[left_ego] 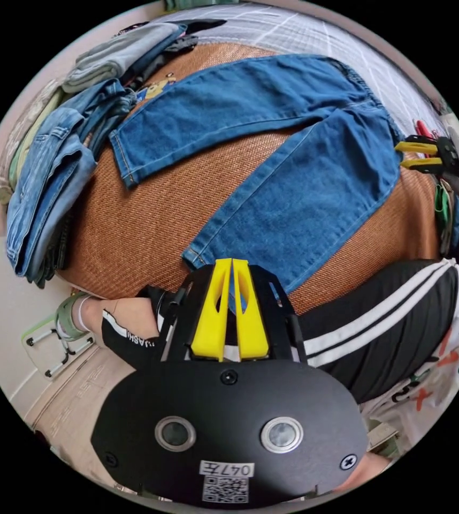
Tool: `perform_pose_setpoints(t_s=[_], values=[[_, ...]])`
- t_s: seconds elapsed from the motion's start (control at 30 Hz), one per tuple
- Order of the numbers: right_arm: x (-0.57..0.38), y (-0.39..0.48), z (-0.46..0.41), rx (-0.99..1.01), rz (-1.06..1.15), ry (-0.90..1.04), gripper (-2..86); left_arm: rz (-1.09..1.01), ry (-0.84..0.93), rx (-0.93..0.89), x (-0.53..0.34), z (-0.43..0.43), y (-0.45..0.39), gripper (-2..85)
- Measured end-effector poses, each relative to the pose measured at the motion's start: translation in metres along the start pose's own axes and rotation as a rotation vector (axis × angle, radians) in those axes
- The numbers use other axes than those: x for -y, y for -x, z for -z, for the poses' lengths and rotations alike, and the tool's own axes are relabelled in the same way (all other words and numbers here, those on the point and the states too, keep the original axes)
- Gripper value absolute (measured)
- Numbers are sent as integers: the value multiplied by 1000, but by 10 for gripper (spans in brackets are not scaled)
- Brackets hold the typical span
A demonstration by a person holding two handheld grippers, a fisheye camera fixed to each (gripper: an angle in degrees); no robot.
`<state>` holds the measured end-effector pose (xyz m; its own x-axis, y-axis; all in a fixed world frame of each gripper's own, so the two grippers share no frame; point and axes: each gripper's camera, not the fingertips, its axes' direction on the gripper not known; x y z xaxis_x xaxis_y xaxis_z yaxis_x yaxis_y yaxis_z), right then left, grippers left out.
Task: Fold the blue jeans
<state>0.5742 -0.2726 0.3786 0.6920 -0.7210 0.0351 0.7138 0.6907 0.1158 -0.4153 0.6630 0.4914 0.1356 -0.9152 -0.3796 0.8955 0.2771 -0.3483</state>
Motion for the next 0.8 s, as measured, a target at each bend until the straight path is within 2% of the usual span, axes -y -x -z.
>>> perform_pose_setpoints(t_s=[0.13,0.27,0.37,0.5,0.8], values=[[-5,3,-5,-19,-87,-13,49,51,55,-10,13,-11,-3,-5],[-5,-17,-10,66,-133,6,46,75,68,3,19,-16,-9,-6],[1,-28,-14,109,-116,50,44,167,63,-34,21,-21,-5,-7],[3,-33,-19,108,-93,72,44,188,58,-25,22,-26,-7,-7],[-20,-63,-31,220,-240,-26,43,228,57,-148,26,-46,16,-7]])
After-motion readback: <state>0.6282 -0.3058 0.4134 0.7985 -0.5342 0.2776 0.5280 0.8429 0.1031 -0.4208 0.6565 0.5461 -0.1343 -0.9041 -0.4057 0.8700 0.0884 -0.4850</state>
